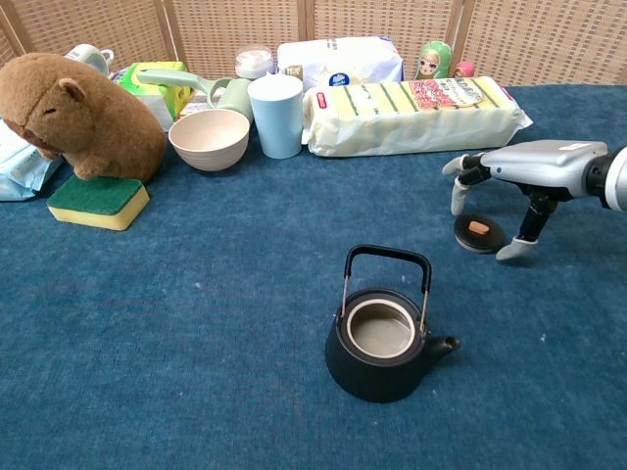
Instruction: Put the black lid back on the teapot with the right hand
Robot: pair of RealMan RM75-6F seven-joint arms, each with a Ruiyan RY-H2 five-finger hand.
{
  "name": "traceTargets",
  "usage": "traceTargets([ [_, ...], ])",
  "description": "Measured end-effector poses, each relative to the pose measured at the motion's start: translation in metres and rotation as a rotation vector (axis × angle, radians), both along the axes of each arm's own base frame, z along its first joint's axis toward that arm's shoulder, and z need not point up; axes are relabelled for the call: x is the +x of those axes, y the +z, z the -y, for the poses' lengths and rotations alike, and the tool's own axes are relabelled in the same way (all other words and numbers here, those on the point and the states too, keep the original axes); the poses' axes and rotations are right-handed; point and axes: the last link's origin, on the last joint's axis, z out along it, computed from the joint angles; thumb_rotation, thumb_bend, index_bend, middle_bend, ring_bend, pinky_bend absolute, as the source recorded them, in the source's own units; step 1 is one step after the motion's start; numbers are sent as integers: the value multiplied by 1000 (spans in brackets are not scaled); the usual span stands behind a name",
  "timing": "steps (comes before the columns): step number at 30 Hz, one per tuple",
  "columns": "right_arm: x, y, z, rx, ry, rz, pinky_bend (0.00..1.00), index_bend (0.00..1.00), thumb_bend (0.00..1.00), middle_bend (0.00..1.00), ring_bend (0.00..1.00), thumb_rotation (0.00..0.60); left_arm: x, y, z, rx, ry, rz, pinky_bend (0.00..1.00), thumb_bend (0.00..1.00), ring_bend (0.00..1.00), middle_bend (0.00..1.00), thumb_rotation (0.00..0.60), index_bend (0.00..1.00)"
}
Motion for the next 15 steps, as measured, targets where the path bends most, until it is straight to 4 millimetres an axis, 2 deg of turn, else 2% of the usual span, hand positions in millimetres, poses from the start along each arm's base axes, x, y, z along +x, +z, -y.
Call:
traceTargets([
  [15, -2, -4, 3, -26, 18, 10, 36, 433, 242, 83, 27, 600, 0, -1, 1, -4, 1, 1, 0, 87, 0, 0, 600, 0],
])
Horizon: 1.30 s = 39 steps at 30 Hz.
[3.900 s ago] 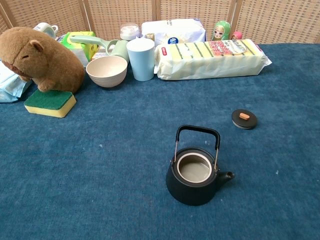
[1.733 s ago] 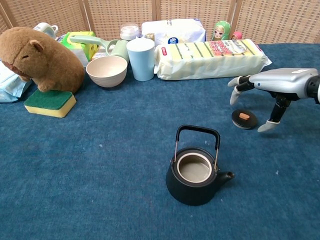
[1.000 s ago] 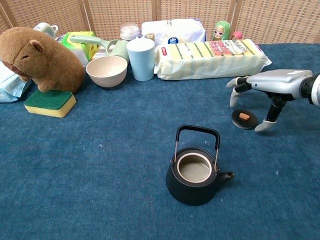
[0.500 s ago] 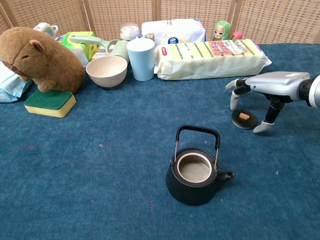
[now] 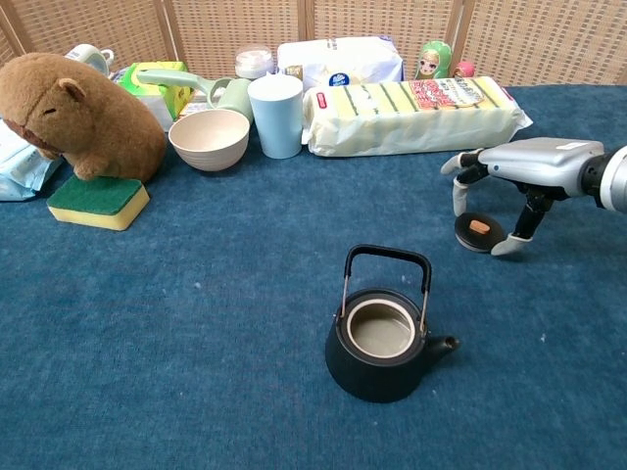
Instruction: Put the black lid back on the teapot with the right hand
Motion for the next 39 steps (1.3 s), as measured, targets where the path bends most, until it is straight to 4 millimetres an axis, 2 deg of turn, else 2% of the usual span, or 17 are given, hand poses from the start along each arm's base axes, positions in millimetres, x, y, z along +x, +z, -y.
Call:
traceTargets([
  [11, 4, 4, -3, 0, 12, 23, 36, 449, 267, 88, 28, 600, 0, 0, 1, 0, -1, 0, 0, 87, 0, 0, 600, 0],
  [21, 19, 30, -12, -20, 61, 45, 37, 450, 288, 92, 28, 600, 1, -2, 0, -9, -4, -4, 0, 87, 0, 0, 600, 0],
  [34, 47, 78, -44, -32, 162, 58, 47, 452, 298, 92, 28, 600, 2, -7, -2, -22, 0, -17, 0, 88, 0, 0, 600, 0],
  [39, 56, 85, -62, -11, 224, 48, 54, 454, 304, 92, 28, 600, 2, -8, -4, -25, 4, -19, 0, 88, 0, 0, 600, 0],
])
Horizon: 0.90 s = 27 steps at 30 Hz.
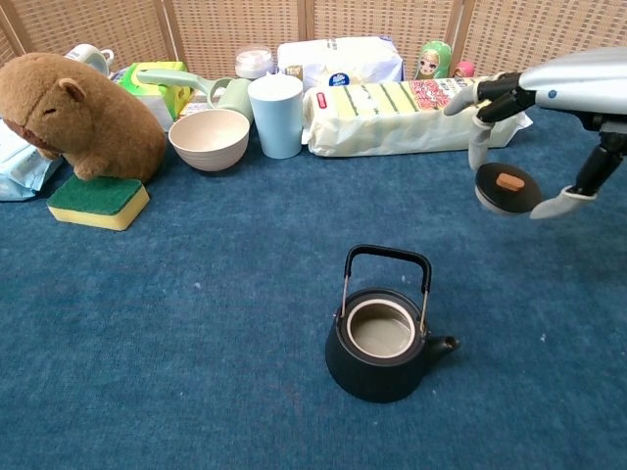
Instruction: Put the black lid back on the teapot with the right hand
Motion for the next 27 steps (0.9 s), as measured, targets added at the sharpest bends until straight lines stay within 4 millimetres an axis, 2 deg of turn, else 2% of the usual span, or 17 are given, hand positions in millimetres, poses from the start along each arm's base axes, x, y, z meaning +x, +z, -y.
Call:
traceTargets([
  [7, 13, -13, -22, 66, 95, -28, 54, 454, 307, 92, 28, 600, 1, -2, 0, -7, 1, -4, 0, 87, 0, 0, 600, 0],
  [27, 60, -60, -55, 146, 270, -87, 64, 454, 310, 92, 28, 600, -1, 1, -1, -10, -2, 16, 0, 86, 0, 0, 600, 0],
])
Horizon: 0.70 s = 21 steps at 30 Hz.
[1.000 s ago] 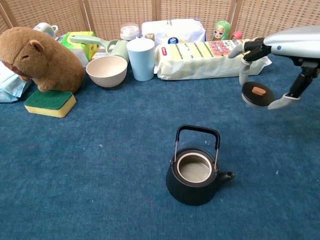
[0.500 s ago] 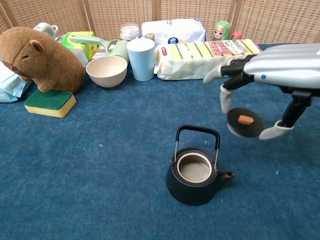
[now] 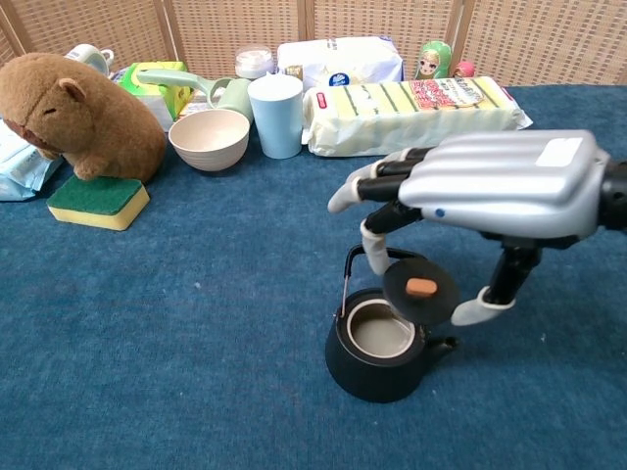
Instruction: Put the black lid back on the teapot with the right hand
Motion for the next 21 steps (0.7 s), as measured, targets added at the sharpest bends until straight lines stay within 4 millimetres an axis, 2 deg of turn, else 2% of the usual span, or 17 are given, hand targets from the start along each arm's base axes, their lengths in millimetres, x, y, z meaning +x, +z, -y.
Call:
traceTargets([
  [11, 15, -24, -6, 30, 37, -39, 65, 454, 311, 92, 28, 600, -1, 1, 0, -3, -4, 8, 0, 86, 0, 0, 600, 0],
  [21, 15, -27, -2, 4, 31, -64, 68, 454, 312, 92, 28, 600, -1, 2, 0, -4, -5, 12, 0, 86, 0, 0, 600, 0],
])
